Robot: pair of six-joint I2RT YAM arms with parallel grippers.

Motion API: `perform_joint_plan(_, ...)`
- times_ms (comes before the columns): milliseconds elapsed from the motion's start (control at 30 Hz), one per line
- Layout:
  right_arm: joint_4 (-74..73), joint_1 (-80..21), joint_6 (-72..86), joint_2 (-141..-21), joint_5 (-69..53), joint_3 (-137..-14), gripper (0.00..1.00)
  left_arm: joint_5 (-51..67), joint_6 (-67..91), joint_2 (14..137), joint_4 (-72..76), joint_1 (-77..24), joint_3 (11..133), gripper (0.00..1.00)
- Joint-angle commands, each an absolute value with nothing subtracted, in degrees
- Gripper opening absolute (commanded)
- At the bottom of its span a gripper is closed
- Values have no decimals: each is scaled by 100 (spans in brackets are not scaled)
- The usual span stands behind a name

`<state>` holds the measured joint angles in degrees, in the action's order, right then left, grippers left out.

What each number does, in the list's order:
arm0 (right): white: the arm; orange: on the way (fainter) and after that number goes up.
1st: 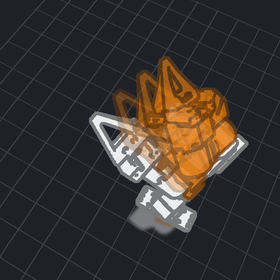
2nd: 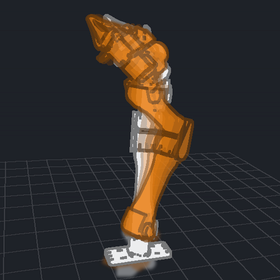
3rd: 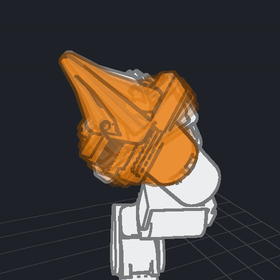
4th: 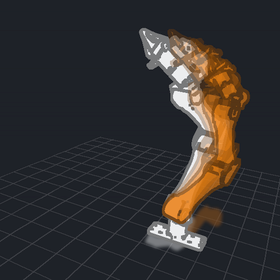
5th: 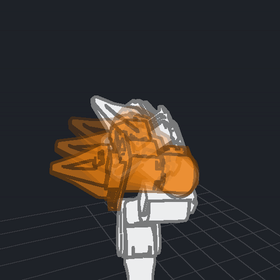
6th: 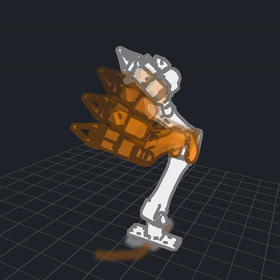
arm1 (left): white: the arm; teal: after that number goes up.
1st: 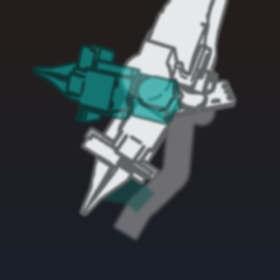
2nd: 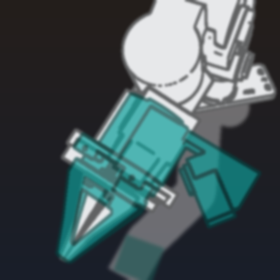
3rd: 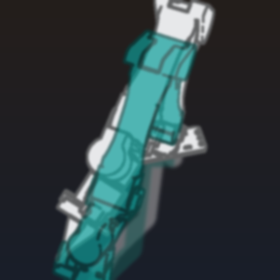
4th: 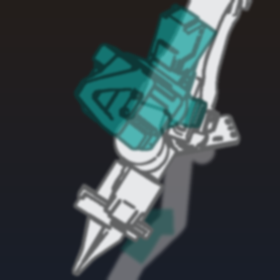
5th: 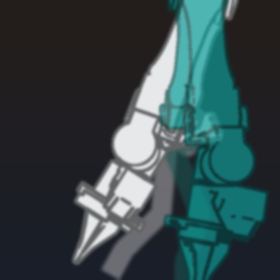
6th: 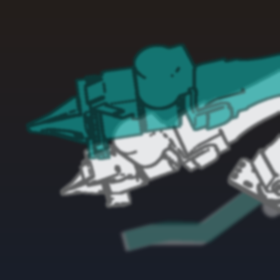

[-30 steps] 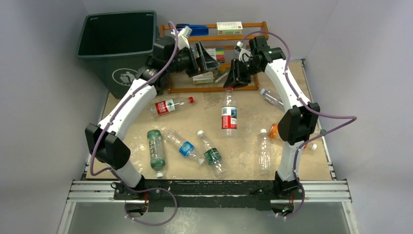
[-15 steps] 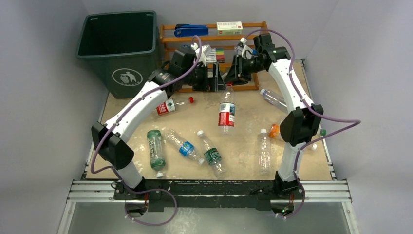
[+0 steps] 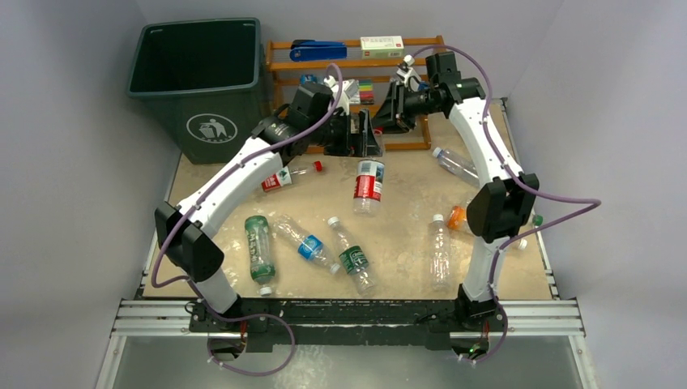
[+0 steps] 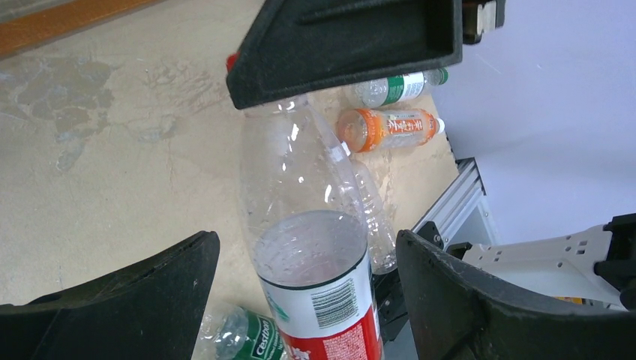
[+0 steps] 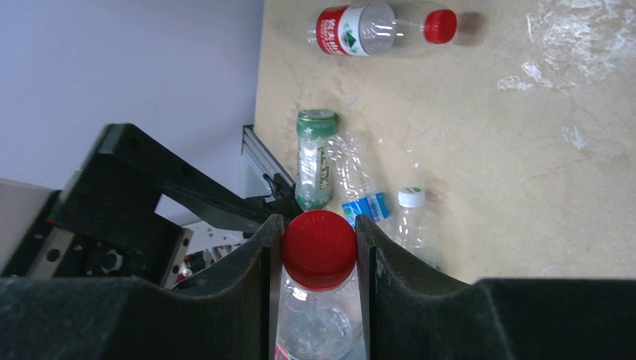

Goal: Put the plastic bottles in the bin
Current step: Pick up the plastic bottle at the center of the board.

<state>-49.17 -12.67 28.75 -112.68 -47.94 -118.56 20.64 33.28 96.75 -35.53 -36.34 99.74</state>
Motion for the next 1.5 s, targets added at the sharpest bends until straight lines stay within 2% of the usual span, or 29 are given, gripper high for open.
perform_joint_plan(0,-4407,-1175,3355,-10919,-5287,-11768,21,1919,3128,9702,-3515,-3771,9990,87)
perform_joint_plan(533,-2431,-684,5066,-10213,-5958,-10330,20,1599,2911,9805,-3802,-4008,10140,86)
perform_joint_plan(600,-2386,-654,5102,-10184,-5982,-10258,20,1606,2946,9832,-3770,-4006,10180,81)
perform_joint_plan(700,-2311,-597,5160,-10131,-5994,-10086,20,1704,2982,9882,-3734,-4008,10263,66)
perform_joint_plan(767,-2209,-557,5206,-10089,-6006,-9983,20,1767,3011,9947,-3735,-4008,10343,60)
perform_joint_plan(833,-2171,-545,5228,-10081,-6053,-9925,26,1809,3050,9980,-3728,-4008,10420,57)
perform_joint_plan(967,-2206,-517,5194,-10049,-6044,-9926,61,1834,3079,10065,-3710,-4008,10618,56)
perform_joint_plan(1067,-2372,-449,5074,-10009,-5991,-9941,81,1830,3063,10212,-3831,-3984,10920,56)
perform_joint_plan(1100,-2444,-413,5015,-9991,-5963,-9945,85,1845,3072,10266,-3852,-3959,11022,56)
perform_joint_plan(1467,-2600,158,4795,-9532,-5808,-9393,89,2534,4013,10322,-3038,-2927,11448,56)
